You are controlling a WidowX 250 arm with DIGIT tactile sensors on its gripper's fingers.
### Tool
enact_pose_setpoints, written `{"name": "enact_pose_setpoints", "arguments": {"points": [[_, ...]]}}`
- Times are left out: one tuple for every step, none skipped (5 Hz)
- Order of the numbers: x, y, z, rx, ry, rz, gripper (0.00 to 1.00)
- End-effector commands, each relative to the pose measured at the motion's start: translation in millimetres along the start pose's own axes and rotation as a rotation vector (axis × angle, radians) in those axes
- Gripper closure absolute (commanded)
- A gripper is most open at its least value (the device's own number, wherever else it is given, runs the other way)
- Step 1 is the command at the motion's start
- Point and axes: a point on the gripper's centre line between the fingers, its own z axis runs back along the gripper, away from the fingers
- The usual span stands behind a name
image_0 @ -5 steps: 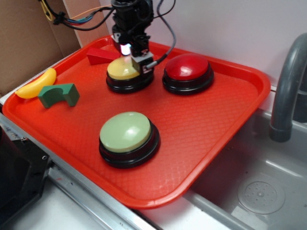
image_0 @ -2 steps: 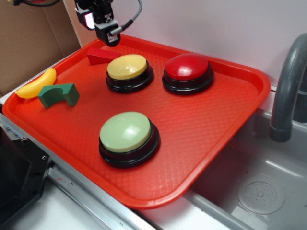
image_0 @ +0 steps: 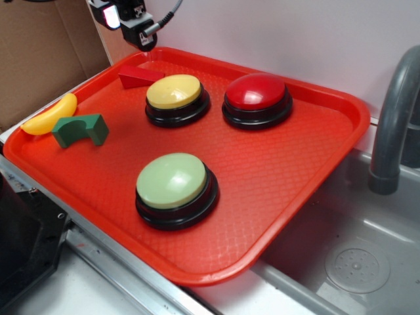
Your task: Push the yellow button.
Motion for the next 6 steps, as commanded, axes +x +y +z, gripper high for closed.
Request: {"name": "enact_pose_setpoints", "arguments": {"points": [[-3, -3, 28, -0.033, 0.0, -0.008, 0.0], [-9, -4, 36, -0.046, 0.011, 0.028, 0.0], [-12, -6, 46, 0.029, 0.063, 0.042, 0.0], [-16, -8, 51, 0.032, 0.019, 0.029, 0.0], [-19, -10, 57, 0.055, -0.004, 0.017, 0.0], [-27, -12, 67, 0.051, -0.021, 0.029, 0.0]]}}
